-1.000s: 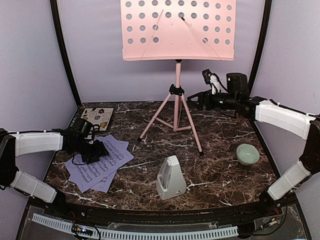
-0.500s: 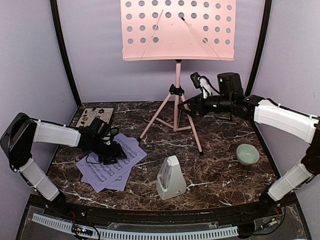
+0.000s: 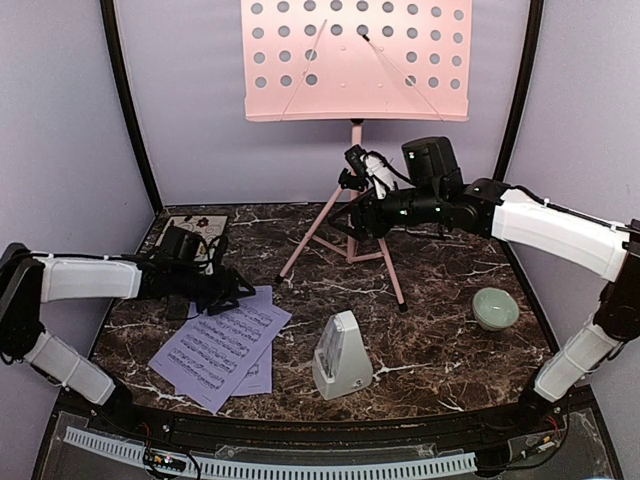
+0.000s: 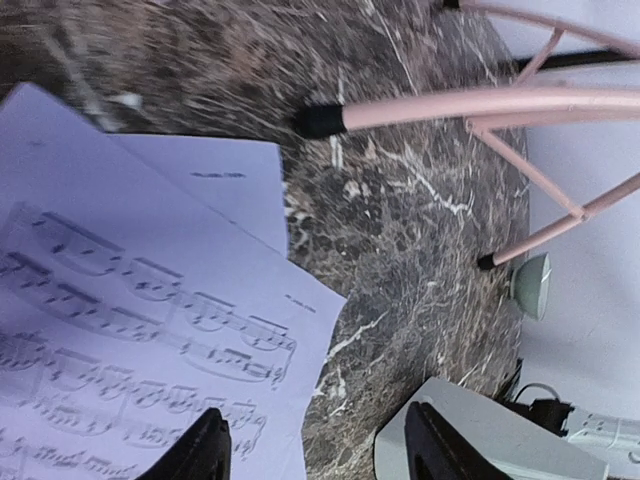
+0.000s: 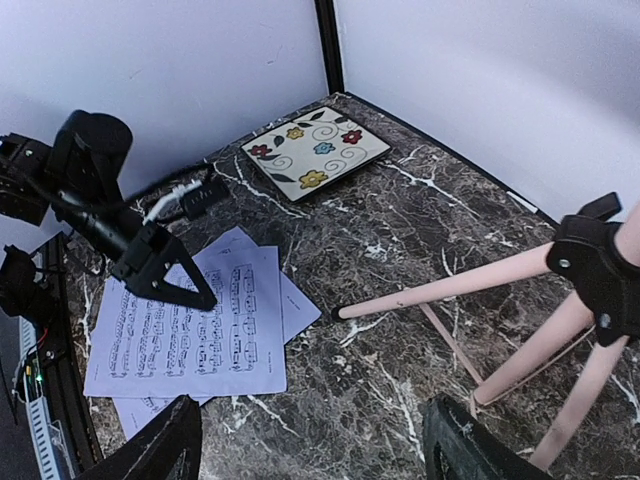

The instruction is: Set up the instrument practice props

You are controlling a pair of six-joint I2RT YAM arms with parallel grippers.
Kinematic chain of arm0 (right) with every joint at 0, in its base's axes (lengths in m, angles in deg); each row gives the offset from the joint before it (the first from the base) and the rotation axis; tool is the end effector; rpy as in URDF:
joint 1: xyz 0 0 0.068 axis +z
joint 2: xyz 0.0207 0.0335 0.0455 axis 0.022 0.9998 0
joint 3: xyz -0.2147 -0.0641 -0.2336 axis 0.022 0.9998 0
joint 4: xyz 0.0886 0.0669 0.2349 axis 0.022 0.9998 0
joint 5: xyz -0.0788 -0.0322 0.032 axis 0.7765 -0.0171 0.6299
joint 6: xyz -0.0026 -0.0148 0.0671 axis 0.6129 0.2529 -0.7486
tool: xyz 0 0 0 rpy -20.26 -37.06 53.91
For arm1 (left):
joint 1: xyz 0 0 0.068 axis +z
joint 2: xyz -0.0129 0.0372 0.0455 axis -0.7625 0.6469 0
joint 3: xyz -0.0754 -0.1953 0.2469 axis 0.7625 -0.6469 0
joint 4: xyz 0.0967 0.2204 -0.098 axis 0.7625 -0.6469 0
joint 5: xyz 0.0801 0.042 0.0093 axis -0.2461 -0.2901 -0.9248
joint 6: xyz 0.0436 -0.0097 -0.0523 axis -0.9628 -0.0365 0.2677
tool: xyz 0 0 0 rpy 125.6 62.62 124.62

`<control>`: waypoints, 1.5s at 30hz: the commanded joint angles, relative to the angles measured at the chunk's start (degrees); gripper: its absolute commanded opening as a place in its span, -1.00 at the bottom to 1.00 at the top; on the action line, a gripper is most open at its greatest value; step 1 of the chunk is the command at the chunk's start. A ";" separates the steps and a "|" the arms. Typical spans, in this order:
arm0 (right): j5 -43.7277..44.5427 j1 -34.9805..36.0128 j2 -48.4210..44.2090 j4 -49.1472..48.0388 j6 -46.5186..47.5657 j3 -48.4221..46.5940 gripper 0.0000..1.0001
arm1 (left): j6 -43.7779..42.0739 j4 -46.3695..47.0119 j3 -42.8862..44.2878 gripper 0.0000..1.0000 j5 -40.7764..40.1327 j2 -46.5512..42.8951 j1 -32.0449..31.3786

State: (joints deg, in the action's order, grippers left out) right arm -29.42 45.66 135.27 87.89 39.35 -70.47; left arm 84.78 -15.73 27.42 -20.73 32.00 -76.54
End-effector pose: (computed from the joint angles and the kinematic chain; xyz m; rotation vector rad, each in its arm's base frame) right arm 0.2578 0.2712 0.3994 -0.8705 1.8626 0.7730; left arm 0.2545 -0.1547 0.2271 -0.1731 2.5057 -1.0866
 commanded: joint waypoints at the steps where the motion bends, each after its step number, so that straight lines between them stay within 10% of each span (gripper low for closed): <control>1: 2.29 3.16 2.73 2.72 1.99 -3.41 0.53 | 5.34 -3.80 -8.67 0.27 -0.82 -12.33 6.61; 18: 0.57 12.90 21.88 12.85 5.33 -25.21 0.48 | 7.89 -36.12 -14.80 0.41 -8.13 -30.02 21.10; 39: -0.52 16.13 30.16 13.06 6.67 -25.72 0.43 | 0.30 -12.76 -8.95 0.40 2.53 -4.28 14.67; 45: 0.18 16.24 33.25 13.39 6.01 -27.62 0.35 | 0.87 -12.50 -6.22 0.42 2.07 -9.00 15.91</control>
State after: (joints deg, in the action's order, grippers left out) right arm -29.55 61.38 167.05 101.96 45.53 -94.65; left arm 86.42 -27.43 19.59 -17.71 27.50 -61.59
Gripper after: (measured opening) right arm 0.688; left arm 0.707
